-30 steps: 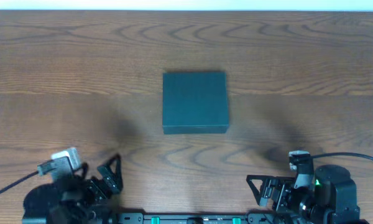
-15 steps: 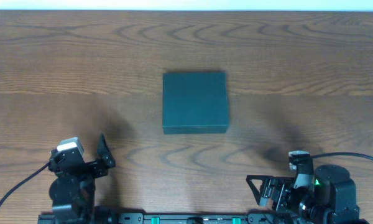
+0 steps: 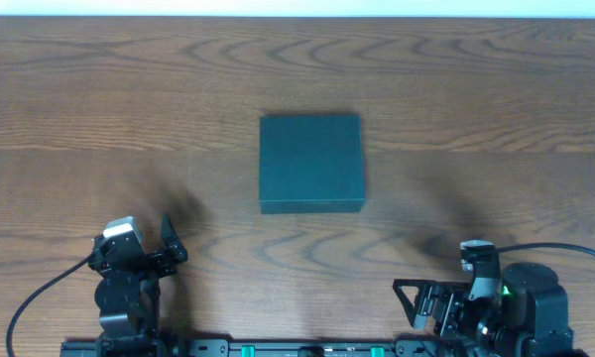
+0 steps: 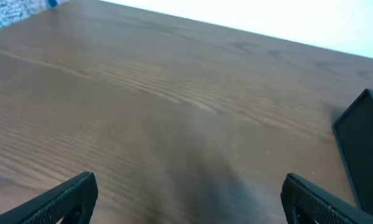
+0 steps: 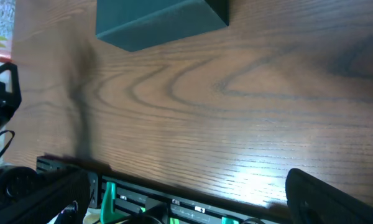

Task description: Pack container

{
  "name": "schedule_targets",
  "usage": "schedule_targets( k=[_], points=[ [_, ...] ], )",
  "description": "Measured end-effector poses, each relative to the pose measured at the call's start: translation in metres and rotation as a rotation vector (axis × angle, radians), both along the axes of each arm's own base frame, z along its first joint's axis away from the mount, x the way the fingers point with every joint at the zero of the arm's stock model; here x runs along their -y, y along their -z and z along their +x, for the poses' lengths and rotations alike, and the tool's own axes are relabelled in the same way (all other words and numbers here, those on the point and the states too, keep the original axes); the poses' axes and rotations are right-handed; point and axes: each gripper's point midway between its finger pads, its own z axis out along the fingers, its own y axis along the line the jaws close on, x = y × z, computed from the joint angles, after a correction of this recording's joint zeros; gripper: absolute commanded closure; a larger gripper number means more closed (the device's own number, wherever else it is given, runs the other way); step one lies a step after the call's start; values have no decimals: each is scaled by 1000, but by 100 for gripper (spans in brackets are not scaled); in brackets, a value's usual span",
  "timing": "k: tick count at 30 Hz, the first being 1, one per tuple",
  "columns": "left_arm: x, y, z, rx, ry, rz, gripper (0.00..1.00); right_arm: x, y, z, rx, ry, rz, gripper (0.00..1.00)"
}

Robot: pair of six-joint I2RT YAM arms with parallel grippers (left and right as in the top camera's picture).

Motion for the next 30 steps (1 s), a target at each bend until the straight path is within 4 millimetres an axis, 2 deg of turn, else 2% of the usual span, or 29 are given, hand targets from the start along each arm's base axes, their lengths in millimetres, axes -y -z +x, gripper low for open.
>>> schedule_targets(
  k=[2, 30],
  points=[
    [0, 7, 0, -17, 1, 3, 5, 0, 0, 0, 0, 0, 0, 1],
    [0, 6, 0, -20, 12, 33, 5, 1, 1, 1, 0, 5, -6, 1]
  ],
)
